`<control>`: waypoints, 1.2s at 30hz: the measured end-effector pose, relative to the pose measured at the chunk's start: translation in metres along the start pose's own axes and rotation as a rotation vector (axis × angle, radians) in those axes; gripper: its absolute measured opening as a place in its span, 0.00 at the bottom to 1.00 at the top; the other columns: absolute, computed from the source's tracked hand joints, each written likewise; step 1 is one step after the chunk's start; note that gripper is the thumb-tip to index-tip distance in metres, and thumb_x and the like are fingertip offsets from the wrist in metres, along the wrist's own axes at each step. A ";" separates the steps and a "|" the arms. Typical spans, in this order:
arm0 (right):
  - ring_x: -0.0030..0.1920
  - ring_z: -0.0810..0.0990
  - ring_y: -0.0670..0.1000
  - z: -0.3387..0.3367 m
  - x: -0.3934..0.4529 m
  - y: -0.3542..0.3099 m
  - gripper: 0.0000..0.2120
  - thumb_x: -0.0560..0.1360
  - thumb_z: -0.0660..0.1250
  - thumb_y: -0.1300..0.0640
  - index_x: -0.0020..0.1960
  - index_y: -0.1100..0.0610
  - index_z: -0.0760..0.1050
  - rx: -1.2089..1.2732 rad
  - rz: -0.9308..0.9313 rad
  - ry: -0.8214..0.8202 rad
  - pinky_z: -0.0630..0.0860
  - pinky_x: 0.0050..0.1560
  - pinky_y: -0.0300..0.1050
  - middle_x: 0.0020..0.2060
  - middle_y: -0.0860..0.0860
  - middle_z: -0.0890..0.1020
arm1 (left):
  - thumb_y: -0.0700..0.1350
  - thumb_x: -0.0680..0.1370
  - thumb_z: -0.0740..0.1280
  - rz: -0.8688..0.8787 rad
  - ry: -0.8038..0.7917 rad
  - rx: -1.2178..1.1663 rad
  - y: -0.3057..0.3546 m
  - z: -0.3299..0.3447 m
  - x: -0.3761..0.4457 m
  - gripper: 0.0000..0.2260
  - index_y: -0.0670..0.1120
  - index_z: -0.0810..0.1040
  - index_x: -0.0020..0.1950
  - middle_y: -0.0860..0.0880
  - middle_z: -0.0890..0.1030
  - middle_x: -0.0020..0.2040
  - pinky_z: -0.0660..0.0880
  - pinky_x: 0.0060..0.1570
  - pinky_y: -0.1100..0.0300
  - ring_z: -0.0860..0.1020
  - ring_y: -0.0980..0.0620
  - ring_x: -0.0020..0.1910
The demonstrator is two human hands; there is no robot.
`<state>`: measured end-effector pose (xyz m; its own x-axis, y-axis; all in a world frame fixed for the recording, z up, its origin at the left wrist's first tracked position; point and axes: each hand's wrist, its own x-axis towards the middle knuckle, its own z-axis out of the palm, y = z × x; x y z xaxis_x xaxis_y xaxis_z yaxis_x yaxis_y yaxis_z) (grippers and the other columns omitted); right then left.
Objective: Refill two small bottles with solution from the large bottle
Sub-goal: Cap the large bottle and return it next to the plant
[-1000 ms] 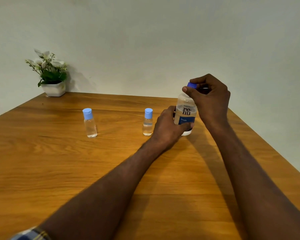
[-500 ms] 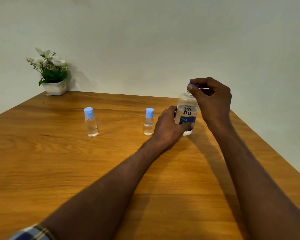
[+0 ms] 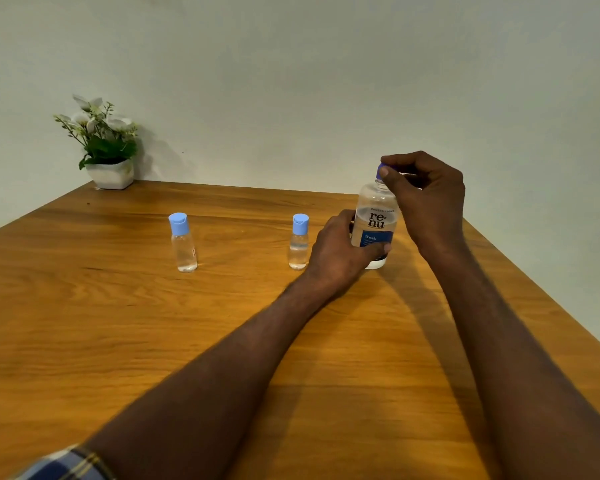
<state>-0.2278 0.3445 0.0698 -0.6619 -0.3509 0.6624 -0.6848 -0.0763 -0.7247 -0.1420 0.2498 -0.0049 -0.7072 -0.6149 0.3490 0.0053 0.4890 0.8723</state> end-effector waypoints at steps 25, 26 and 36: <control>0.61 0.81 0.46 -0.014 -0.005 0.018 0.24 0.82 0.59 0.36 0.68 0.51 0.77 0.147 0.218 -0.148 0.80 0.58 0.53 0.61 0.47 0.83 | 0.52 0.77 0.74 0.011 0.105 0.060 0.015 0.001 -0.012 0.31 0.49 0.66 0.77 0.49 0.73 0.71 0.76 0.63 0.56 0.74 0.51 0.68; 0.62 0.81 0.46 -0.017 -0.005 0.021 0.28 0.80 0.57 0.33 0.69 0.50 0.77 0.138 0.248 -0.201 0.79 0.59 0.52 0.62 0.46 0.83 | 0.49 0.79 0.72 0.022 0.135 0.065 0.017 0.003 -0.013 0.28 0.48 0.66 0.76 0.49 0.73 0.71 0.76 0.65 0.55 0.73 0.51 0.69; 0.66 0.81 0.51 -0.024 -0.001 0.038 0.35 0.73 0.79 0.56 0.76 0.50 0.69 0.143 0.255 -0.555 0.80 0.66 0.53 0.67 0.48 0.81 | 0.36 0.84 0.61 0.044 0.289 0.050 0.026 -0.003 -0.017 0.15 0.47 0.71 0.70 0.48 0.79 0.60 0.79 0.51 0.62 0.79 0.51 0.58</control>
<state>-0.2606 0.3647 0.0462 -0.5156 -0.8041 0.2959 -0.4532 -0.0371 -0.8906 -0.1281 0.2711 0.0132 -0.4763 -0.7395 0.4758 -0.0082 0.5448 0.8385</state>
